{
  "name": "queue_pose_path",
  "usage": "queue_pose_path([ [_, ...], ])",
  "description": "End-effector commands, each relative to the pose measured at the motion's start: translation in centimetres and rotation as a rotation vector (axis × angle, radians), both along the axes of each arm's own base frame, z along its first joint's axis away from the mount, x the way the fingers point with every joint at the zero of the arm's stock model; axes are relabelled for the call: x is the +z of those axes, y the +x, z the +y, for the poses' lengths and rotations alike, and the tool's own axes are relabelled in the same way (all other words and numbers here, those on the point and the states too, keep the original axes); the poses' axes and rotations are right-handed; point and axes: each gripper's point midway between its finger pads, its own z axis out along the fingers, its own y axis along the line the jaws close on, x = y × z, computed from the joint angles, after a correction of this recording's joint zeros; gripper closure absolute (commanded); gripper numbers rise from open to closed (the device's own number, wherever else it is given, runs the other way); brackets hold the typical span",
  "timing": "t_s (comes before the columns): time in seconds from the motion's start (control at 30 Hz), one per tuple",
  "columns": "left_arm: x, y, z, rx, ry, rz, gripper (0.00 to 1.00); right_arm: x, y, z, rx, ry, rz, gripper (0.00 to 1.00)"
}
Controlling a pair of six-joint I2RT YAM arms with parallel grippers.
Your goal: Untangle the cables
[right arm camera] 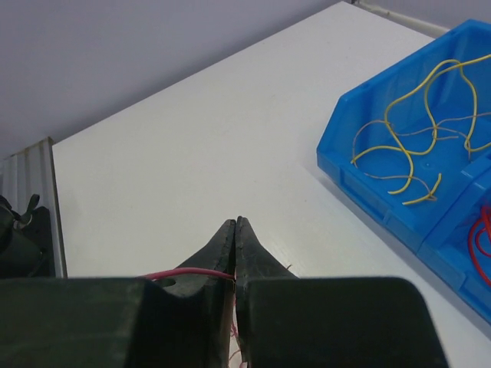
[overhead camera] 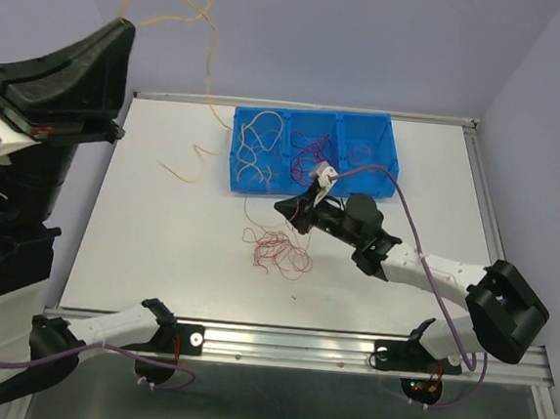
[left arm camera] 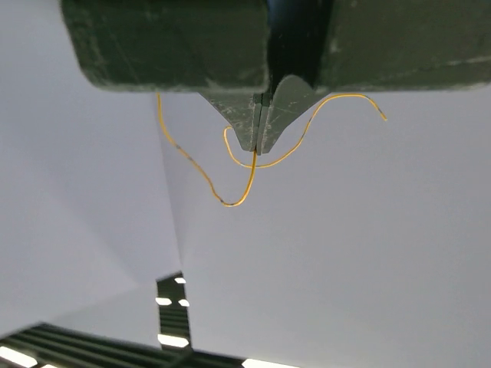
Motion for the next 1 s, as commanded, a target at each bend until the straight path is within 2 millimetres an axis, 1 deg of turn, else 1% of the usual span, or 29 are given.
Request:
queue_pose_path([
  [0.0, 4.0, 0.5, 4.3, 0.163, -0.180, -0.038, 1.00, 1.3, -0.3, -0.3, -0.020, 0.051, -0.030, 0.93],
  [0.07, 4.9, 0.5, 6.3, 0.245, -0.248, -0.052, 1.00, 1.0, 0.2, -0.6, -0.055, 0.052, -0.011, 0.94],
  [0.1, 4.8, 0.8, 8.2, 0.314, -0.310, -0.026, 1.00, 0.7, 0.4, -0.7, -0.066, 0.049, -0.002, 0.94],
  [0.17, 3.6, 2.1, 8.6, 0.395, -0.300, -0.013, 1.00, 0.3, 0.7, -0.7, -0.084, 0.043, 0.020, 0.94],
  [0.2, 3.5, 1.6, 9.0, 0.404, -0.305, -0.027, 1.00, 0.0, 0.9, -0.6, -0.089, 0.034, 0.030, 0.92],
  [0.23, 2.2, 2.7, 7.8, 0.406, -0.254, -0.013, 1.00, -0.1, 1.0, -0.5, -0.089, 0.026, 0.035, 0.87],
  [0.27, 1.6, 2.9, 7.0, 0.394, -0.213, -0.015, 1.00, 0.0, 1.1, -0.4, -0.086, 0.018, 0.038, 0.72],
  [0.3, 0.0, 3.5, 5.3, 0.359, -0.137, -0.005, 1.00, 0.0, 1.1, -0.3, -0.082, 0.008, 0.044, 0.63],
  [0.33, -0.9, 3.8, 4.5, 0.339, -0.107, 0.007, 1.00, 0.1, 1.1, -0.3, -0.085, 0.004, 0.046, 0.46],
  [0.37, -1.9, 4.3, 3.8, 0.327, -0.079, 0.026, 1.00, 0.2, 1.3, -0.4, -0.100, 0.002, 0.051, 0.40],
  [0.4, -3.0, 4.8, 3.1, 0.319, -0.050, 0.047, 1.00, -0.5, 2.1, -1.1, -0.162, -0.028, 0.081, 0.38],
  [0.43, -4.8, 5.9, 2.2, 0.322, -0.012, 0.079, 1.00, 0.1, 2.9, -1.4, -0.207, -0.029, 0.086, 0.37],
  [0.47, -5.6, 6.3, 2.0, 0.330, -0.005, 0.087, 1.00, -1.0, 4.0, -2.6, -0.303, -0.084, 0.121, 0.37],
  [0.5, -6.2, 6.4, 2.4, 0.350, -0.012, 0.095, 1.00, -1.2, 4.6, -3.3, -0.356, -0.109, 0.132, 0.37],
  [0.53, -8.5, 7.8, 1.5, 0.365, 0.027, 0.126, 1.00, -1.5, 5.1, -3.9, -0.398, -0.134, 0.148, 0.36],
  [0.57, -8.9, 8.0, 1.5, 0.374, 0.015, 0.116, 1.00, -1.7, 6.0, -5.0, -0.482, -0.187, 0.167, 0.34],
  [0.6, -9.8, 8.5, 1.5, 0.390, 0.023, 0.127, 1.00, -1.8, 6.3, -5.4, -0.509, -0.212, 0.171, 0.34],
  [0.63, -11.5, 9.4, 0.8, 0.396, 0.051, 0.152, 1.00, -1.8, 6.5, -5.7, -0.530, -0.228, 0.173, 0.33],
  [0.7, -13.1, 10.4, 0.1, 0.403, 0.071, 0.180, 1.00, -1.7, 6.9, -6.7, -0.583, -0.242, 0.176, 0.32],
  [0.73, -14.7, 11.2, -0.5, 0.406, 0.097, 0.204, 1.00, -1.5, 6.8, -6.9, -0.592, -0.233, 0.176, 0.32],
  [0.8, -15.8, 11.9, -0.8, 0.419, 0.099, 0.212, 1.00, -1.0, 6.9, -7.5, -0.623, -0.210, 0.179, 0.33],
  [0.83, -17.6, 12.8, -1.2, 0.434, 0.124, 0.232, 1.00, -0.7, 6.8, -7.8, -0.636, -0.198, 0.179, 0.33],
  [0.87, -17.8, 13.1, -1.0, 0.451, 0.108, 0.235, 1.00, 0.1, 6.8, -8.4, -0.662, -0.170, 0.180, 0.33],
  [0.93, -19.5, 14.3, -1.4, 0.479, 0.127, 0.266, 1.00, 0.2, 6.6, -9.1, -0.686, -0.159, 0.182, 0.33],
  [0.97, -19.7, 14.8, -1.4, 0.490, 0.124, 0.267, 1.00, 0.4, 6.6, -9.4, -0.707, -0.144, 0.183, 0.33],
])
